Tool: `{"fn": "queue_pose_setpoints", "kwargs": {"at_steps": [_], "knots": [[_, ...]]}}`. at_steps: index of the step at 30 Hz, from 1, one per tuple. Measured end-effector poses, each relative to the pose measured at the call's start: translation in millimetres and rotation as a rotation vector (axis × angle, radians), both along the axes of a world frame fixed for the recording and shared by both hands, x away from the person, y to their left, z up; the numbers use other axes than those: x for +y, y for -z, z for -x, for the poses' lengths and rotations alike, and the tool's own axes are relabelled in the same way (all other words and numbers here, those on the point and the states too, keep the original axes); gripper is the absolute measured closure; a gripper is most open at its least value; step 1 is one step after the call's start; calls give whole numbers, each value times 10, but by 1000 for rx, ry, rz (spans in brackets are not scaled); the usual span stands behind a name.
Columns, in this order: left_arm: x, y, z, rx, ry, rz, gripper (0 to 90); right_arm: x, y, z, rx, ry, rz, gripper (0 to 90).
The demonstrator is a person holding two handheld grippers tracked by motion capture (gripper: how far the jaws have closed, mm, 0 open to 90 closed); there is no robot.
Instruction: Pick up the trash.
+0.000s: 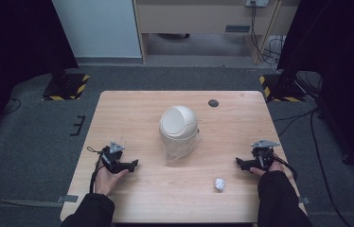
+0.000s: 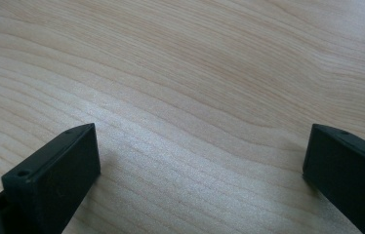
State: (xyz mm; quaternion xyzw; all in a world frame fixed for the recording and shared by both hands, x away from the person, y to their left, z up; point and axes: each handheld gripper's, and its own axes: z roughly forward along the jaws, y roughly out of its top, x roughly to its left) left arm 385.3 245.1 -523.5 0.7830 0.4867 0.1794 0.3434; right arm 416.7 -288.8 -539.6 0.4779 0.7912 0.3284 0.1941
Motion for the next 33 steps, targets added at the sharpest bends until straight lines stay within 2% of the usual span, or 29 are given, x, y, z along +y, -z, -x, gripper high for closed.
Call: {"fn": "queue_pose_setpoints", "kwargs": {"at_steps": [5, 8, 15, 18, 26, 30, 33], "knots": [[-54, -104, 32, -50, 5, 40, 165, 1, 0, 1, 0, 1, -1, 5], [-98, -158, 50, -80, 17, 39, 171, 3, 0, 4, -1, -2, 0, 5], [-152, -269, 75, -130, 32, 106, 190, 5, 0, 6, -1, -3, 0, 5], [-155, -329, 87, -163, 28, 131, 198, 4, 0, 5, -1, -4, 1, 5], [-104, -460, 86, -224, -4, 237, 209, 4, 0, 5, -1, -4, 1, 5], [-87, -533, 65, -251, -6, 240, 209, 4, 0, 5, -1, -3, 0, 5], [-76, -598, 65, -282, -13, 263, 209, 5, 1, 6, -1, -3, 0, 4]]}}
